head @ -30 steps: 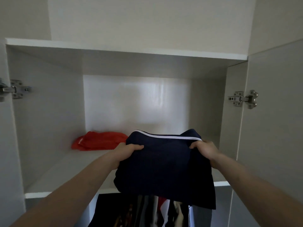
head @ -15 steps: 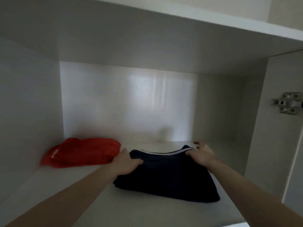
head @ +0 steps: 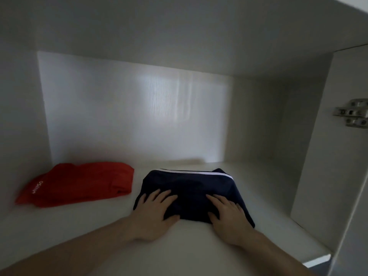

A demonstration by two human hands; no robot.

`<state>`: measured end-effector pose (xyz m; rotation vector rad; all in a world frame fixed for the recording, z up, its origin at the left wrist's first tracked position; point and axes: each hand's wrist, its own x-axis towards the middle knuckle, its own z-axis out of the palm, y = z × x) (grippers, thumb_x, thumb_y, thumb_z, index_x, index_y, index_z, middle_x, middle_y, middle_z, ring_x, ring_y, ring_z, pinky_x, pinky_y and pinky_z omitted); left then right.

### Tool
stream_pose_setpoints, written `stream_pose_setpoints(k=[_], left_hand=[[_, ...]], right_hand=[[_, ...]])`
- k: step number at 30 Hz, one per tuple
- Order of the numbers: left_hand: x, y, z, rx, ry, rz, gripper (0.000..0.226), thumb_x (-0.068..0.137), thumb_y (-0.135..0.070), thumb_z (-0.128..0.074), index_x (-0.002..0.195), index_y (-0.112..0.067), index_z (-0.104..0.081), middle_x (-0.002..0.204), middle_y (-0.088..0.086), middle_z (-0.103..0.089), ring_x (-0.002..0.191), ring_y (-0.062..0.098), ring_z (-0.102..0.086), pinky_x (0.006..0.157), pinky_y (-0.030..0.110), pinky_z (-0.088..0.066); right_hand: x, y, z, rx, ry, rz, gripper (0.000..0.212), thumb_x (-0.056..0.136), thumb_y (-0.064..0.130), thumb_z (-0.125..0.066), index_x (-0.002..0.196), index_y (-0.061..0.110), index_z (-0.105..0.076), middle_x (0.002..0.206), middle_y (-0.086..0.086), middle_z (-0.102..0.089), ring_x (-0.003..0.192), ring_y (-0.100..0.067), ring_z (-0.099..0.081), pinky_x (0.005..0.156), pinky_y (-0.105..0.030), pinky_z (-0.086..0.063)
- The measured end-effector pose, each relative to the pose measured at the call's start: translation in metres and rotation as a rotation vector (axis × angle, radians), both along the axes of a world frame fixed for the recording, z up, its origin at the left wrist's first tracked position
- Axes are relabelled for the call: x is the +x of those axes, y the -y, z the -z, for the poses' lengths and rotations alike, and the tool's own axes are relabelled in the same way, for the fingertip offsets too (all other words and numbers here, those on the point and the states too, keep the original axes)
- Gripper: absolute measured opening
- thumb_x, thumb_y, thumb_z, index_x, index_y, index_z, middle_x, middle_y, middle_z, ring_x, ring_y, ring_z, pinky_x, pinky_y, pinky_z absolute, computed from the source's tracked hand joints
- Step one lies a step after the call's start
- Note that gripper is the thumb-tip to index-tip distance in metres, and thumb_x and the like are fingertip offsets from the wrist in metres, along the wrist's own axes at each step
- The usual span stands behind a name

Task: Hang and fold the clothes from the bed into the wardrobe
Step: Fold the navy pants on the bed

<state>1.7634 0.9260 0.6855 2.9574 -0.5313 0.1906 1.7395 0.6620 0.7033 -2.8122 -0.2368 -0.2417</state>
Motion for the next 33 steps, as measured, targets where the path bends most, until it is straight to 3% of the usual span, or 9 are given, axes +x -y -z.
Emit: stream_pose_setpoints(k=[5, 11, 18, 26, 30, 33], left_hand=[[0.047, 0.003, 0.000, -0.050, -0.013, -0.104, 0.070, 0.097, -0.071, -0.029, 0.159, -0.042, -0.017, 0.170, -0.012, -0.008, 0.157, 0.020, -0.002, 0.124, 0.055, -0.001], [0.091, 0.000, 0.006, -0.117, 0.024, -0.238, 0.069, 0.097, -0.070, -0.029, 0.159, -0.040, -0.020, 0.170, -0.008, -0.011, 0.157, 0.023, -0.003, 0.124, 0.056, 0.001], [0.110, 0.000, 0.008, -0.147, 0.096, -0.277, 0.068, 0.094, -0.069, -0.034, 0.156, -0.041, -0.028, 0.168, -0.008, -0.019, 0.155, 0.021, -0.010, 0.124, 0.052, -0.002], [0.075, 0.007, 0.006, -0.052, 0.185, -0.254, 0.072, 0.100, -0.058, -0.036, 0.163, -0.030, -0.012, 0.172, 0.002, 0.003, 0.157, 0.028, 0.009, 0.124, 0.051, 0.012], [0.030, 0.018, 0.003, -0.014, 0.151, -0.151, 0.071, 0.103, -0.053, -0.036, 0.163, -0.029, -0.008, 0.171, 0.002, 0.009, 0.157, 0.028, 0.014, 0.124, 0.049, 0.013], [-0.013, 0.028, -0.002, 0.056, 0.095, -0.031, 0.064, 0.106, -0.050, -0.031, 0.163, -0.030, -0.011, 0.171, 0.000, 0.011, 0.156, 0.027, 0.018, 0.125, 0.047, 0.014]], right_hand=[[0.060, -0.024, 0.011, 0.070, 0.072, 0.098, 0.053, 0.106, 0.036, -0.042, 0.157, 0.041, -0.029, 0.164, 0.011, -0.030, 0.152, -0.018, -0.023, 0.126, -0.050, -0.008], [0.095, -0.040, 0.016, 0.125, 0.202, 0.117, 0.048, 0.105, 0.041, -0.044, 0.153, 0.036, -0.043, 0.161, 0.009, -0.037, 0.153, -0.022, -0.022, 0.127, -0.042, -0.010], [0.101, -0.038, 0.023, 0.090, 0.087, 0.121, 0.057, 0.104, 0.045, -0.038, 0.159, 0.037, -0.028, 0.168, 0.008, -0.020, 0.157, -0.022, -0.008, 0.127, -0.047, -0.002], [0.054, -0.036, 0.022, 0.033, -0.031, 0.073, 0.067, 0.102, 0.051, -0.031, 0.163, 0.032, -0.010, 0.172, 0.002, 0.002, 0.158, -0.024, 0.007, 0.127, -0.047, 0.002], [0.007, -0.026, 0.019, 0.046, -0.069, 0.055, 0.071, 0.101, 0.055, -0.032, 0.163, 0.029, -0.008, 0.172, -0.002, 0.001, 0.158, -0.025, -0.002, 0.126, -0.045, 0.001], [-0.041, -0.015, 0.013, 0.150, -0.104, 0.011, 0.075, 0.098, 0.054, -0.046, 0.162, 0.030, -0.016, 0.171, -0.001, -0.004, 0.157, -0.021, -0.011, 0.127, -0.039, -0.005]])
